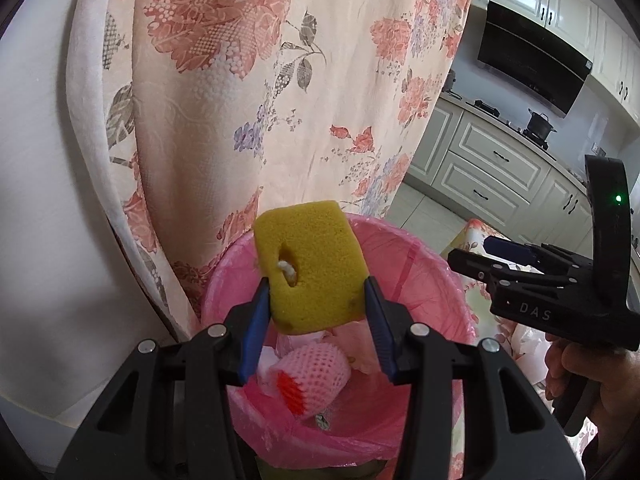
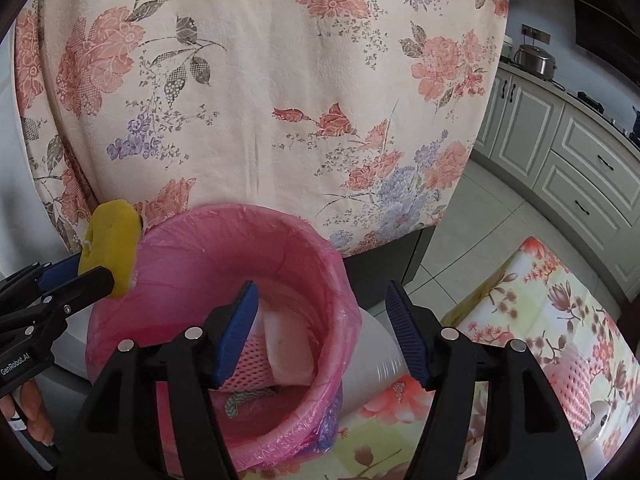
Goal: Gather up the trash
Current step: 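Carry the yellow sponge and paper packet in both grippers over the pink bin, then open the left gripper dropping the sponge while the right drops the packet, then move both open grippers back over the trash on the table, then grasp the rectangular yellow sponge with the right gripper while the left grasps the pink foam net, then carry the foam net and yellow sponge in both grippers to the pink bin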
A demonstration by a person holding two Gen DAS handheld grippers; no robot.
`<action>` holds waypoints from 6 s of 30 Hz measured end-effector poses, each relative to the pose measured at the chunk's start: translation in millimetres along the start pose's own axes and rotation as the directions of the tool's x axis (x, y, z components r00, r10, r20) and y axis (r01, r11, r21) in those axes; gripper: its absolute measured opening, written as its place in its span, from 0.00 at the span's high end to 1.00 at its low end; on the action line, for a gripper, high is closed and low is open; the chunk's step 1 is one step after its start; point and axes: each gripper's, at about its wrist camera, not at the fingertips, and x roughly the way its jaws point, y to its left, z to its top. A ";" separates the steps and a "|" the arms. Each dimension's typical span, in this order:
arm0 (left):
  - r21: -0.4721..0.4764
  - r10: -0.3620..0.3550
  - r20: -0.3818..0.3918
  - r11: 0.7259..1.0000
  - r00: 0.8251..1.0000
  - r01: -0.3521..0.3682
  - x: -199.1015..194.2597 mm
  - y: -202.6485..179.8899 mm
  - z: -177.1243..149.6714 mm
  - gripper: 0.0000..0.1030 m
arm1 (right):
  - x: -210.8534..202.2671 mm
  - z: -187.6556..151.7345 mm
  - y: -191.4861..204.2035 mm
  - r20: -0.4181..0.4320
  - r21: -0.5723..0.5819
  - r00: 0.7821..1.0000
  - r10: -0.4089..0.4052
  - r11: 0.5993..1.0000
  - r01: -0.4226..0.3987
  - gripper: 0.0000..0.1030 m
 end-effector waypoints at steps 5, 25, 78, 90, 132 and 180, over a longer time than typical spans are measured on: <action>0.004 0.001 -0.003 1.000 1.000 -0.001 3.6 -2.3 0.6 0.57 | -8.8 -6.8 -11.7 0.005 0.029 1.000 -0.009 1.000 0.008 0.39; -0.019 0.047 0.019 0.999 0.999 -0.047 -10.8 2.4 -1.7 0.42 | -38.8 -29.5 -37.8 0.027 0.107 0.999 -0.032 0.994 0.029 0.36; 0.250 -0.251 -0.167 0.924 0.953 0.288 1.9 -215.9 -75.7 0.40 | -191.9 -258.5 -203.0 -0.076 0.522 0.938 -0.338 0.788 0.326 0.23; 0.288 -0.268 -0.225 0.900 0.937 0.327 21.0 -251.6 -92.6 0.40 | -181.6 -276.1 -212.4 -0.110 0.540 0.942 -0.316 0.777 0.324 0.23; 0.234 -0.270 -0.433 0.888 0.860 0.396 165.1 -341.7 -64.8 0.73 | -162.7 -262.2 -215.9 -0.095 0.504 0.963 -0.254 0.822 0.267 0.52; 0.106 -0.450 -0.123 0.880 0.885 0.462 12.2 -215.3 4.1 0.81 | -186.5 -192.3 -156.4 0.019 0.400 0.957 -0.289 0.879 0.258 0.52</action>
